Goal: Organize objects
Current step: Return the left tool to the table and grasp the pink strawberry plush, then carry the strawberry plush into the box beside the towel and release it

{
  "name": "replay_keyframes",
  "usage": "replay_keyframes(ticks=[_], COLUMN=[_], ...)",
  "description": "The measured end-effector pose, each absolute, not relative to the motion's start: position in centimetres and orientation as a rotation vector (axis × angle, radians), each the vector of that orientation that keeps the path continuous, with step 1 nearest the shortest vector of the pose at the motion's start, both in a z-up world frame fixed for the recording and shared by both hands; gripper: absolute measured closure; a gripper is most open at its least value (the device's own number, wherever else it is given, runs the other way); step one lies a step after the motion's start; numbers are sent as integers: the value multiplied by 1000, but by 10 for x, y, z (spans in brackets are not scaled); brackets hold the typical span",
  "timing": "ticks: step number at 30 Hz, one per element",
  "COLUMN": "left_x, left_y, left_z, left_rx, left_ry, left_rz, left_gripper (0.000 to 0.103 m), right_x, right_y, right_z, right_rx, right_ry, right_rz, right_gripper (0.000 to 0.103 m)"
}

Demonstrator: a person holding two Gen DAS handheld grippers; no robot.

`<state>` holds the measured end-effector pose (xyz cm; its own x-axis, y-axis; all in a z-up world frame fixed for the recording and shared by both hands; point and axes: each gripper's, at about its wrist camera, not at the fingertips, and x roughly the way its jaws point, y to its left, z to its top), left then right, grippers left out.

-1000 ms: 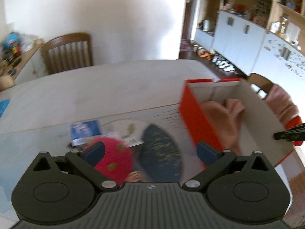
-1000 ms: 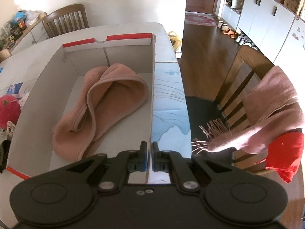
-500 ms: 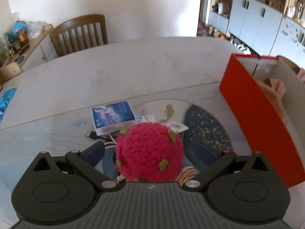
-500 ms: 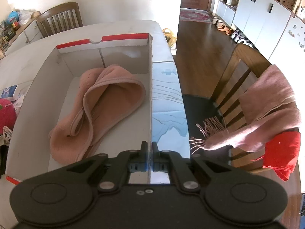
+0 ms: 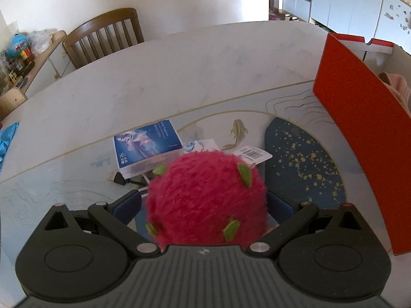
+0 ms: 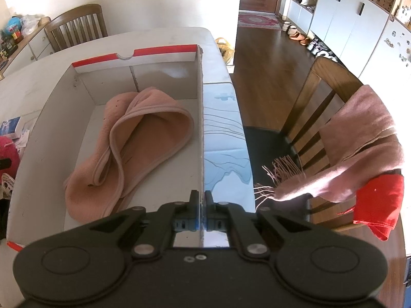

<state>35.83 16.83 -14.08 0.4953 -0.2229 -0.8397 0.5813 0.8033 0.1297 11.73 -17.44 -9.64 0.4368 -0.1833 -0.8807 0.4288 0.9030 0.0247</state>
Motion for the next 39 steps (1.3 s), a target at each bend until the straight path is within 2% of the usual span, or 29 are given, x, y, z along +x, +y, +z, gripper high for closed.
replay_keyframes(ticks=[5, 8, 14, 27, 39], left_x=[360, 357, 351, 335, 294], left_y=[173, 172, 174, 194, 149], left_z=[-141, -138, -133, -81, -14], left_rx=[402, 397, 388, 265, 233], left_ry=[934, 933, 919, 905, 819], left_rz=[-496, -514, -500, -497, -715], left_gripper=[2, 16, 26, 27, 27], right_x=[117, 117, 117, 116, 115], right_y=[-175, -174, -174, -174, -175], right_z=[-96, -97, -97, -97, -96], right_rx=[261, 258, 252, 241, 246], right_ry=[1054, 1052, 1047, 1041, 1042], right_rz=[-382, -379, -379, -360, -343], right_gripper=[100, 100, 102, 102, 101])
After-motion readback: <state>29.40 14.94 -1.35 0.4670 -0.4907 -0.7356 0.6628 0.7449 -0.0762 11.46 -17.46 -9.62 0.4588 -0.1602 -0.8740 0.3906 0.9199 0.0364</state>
